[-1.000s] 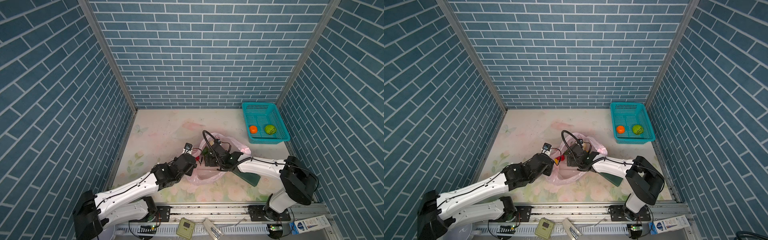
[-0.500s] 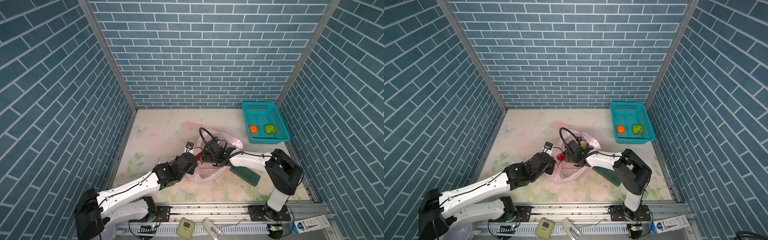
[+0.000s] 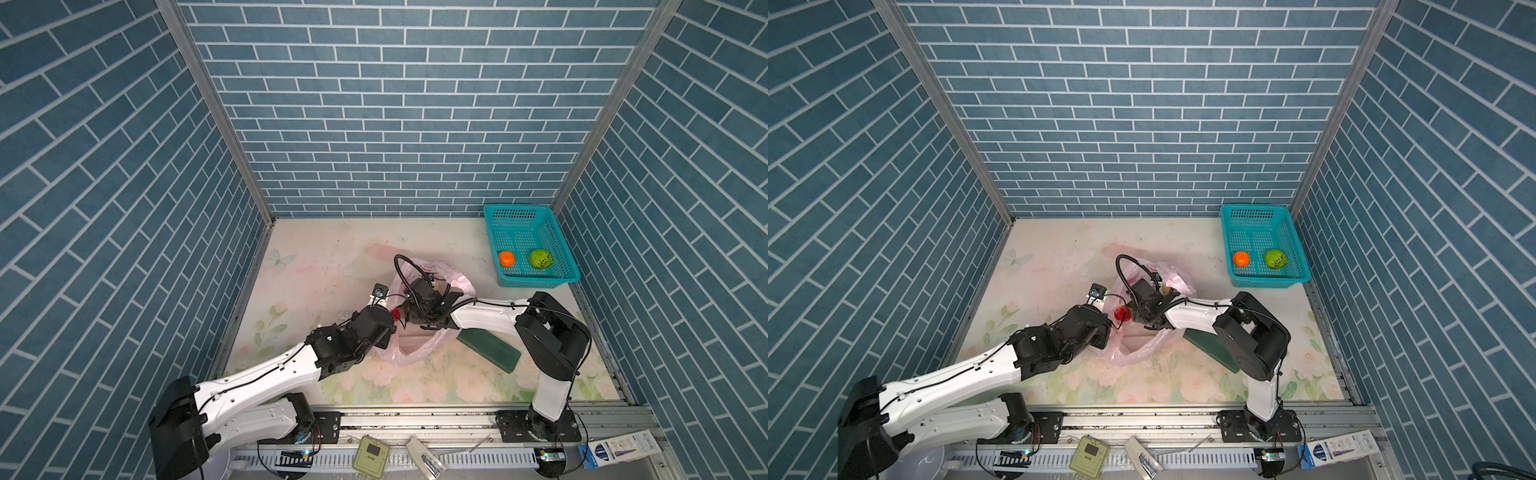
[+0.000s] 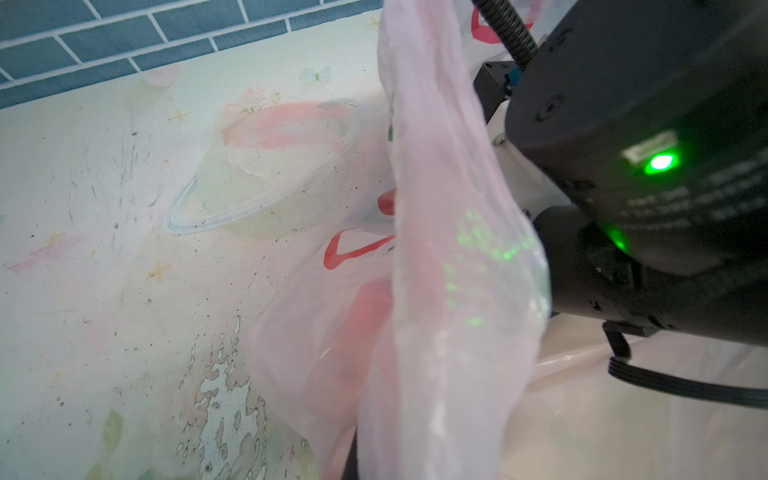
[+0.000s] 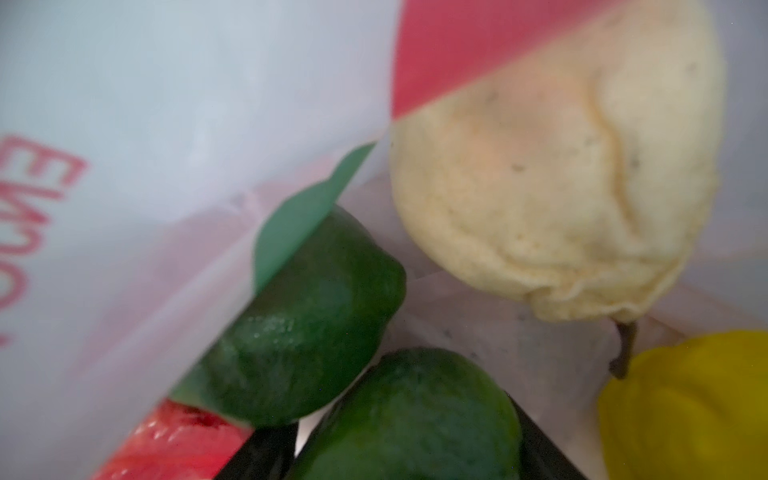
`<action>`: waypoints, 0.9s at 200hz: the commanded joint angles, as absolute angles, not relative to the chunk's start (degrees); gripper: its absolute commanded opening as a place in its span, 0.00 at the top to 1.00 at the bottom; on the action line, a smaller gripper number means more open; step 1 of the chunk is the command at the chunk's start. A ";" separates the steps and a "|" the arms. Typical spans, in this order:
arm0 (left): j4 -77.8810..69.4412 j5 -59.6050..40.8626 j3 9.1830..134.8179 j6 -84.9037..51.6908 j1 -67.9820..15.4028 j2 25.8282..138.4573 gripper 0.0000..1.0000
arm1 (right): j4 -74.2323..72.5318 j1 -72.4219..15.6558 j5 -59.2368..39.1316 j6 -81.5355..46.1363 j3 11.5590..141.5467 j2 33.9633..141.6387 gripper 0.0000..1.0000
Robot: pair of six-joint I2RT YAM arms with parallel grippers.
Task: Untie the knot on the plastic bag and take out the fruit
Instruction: 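Lower the right gripper onto the dark green lime and close it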
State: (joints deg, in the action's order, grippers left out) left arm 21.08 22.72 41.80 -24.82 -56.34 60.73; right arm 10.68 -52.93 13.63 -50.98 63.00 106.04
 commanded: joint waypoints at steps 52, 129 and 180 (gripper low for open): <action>19.61 23.71 42.44 -24.17 -56.69 60.91 1.00 | 6.68 -53.01 9.54 -51.20 59.70 101.58 0.49; 18.81 26.16 44.02 -22.86 -56.66 61.71 1.00 | 10.60 -56.10 6.73 -46.44 58.90 91.94 0.50; 18.71 27.57 45.44 -22.24 -56.43 61.90 1.00 | 17.27 -58.27 8.38 -45.88 61.40 86.58 0.49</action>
State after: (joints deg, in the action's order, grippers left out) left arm 18.94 25.80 43.79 -23.20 -56.38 61.89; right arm 12.05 -57.69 7.14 -47.09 59.59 89.84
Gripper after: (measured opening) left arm 0.044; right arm 0.606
